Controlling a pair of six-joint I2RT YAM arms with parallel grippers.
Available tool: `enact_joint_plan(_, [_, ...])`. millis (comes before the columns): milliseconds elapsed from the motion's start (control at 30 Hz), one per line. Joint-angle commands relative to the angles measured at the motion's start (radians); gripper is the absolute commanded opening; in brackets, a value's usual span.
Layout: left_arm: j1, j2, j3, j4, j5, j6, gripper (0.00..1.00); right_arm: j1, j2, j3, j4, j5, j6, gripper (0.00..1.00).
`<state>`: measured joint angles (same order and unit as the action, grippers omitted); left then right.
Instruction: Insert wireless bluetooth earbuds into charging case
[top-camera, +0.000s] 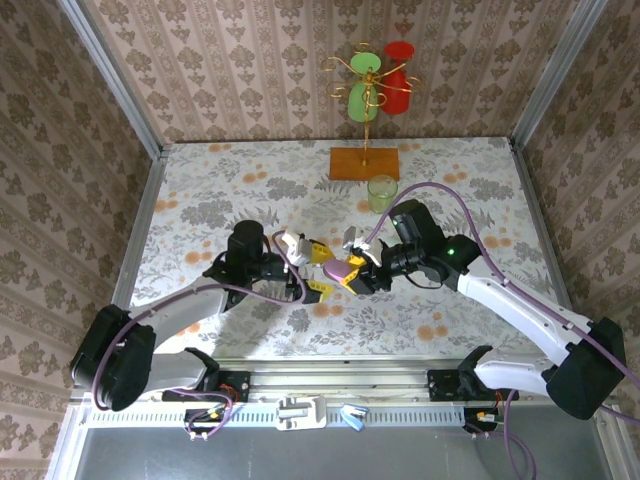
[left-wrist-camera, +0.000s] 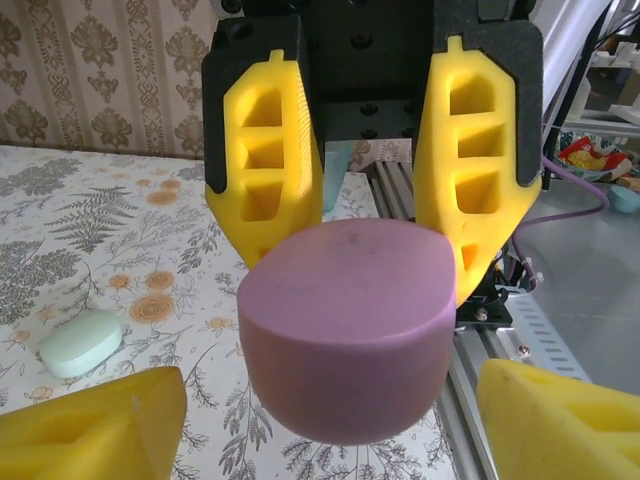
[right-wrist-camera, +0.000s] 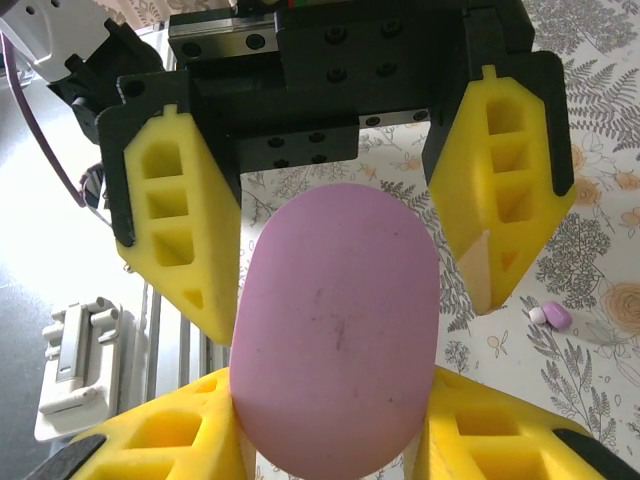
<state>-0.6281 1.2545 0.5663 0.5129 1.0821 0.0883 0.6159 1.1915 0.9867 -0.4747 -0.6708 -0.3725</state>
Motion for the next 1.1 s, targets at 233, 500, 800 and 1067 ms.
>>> enact_joint_plan(233, [-0.008,0.015,0.027,0.076,0.053,-0.089,0.62,0.001,0.008,0.034,0.025,-0.045,-0.032,0.35])
enact_joint_plan(500, [-0.008,0.021,0.036,0.091,0.068,-0.129,0.53,0.001,0.003,0.023,0.036,-0.036,-0.031,0.35])
enact_joint_plan(800, [-0.01,0.035,0.026,0.171,0.081,-0.199,0.52,0.001,0.002,0.017,0.066,-0.029,-0.029,0.34])
enact_joint_plan(1067, [-0.01,0.045,0.025,0.204,0.087,-0.219,0.46,0.0,-0.004,0.005,0.084,-0.022,-0.025,0.34])
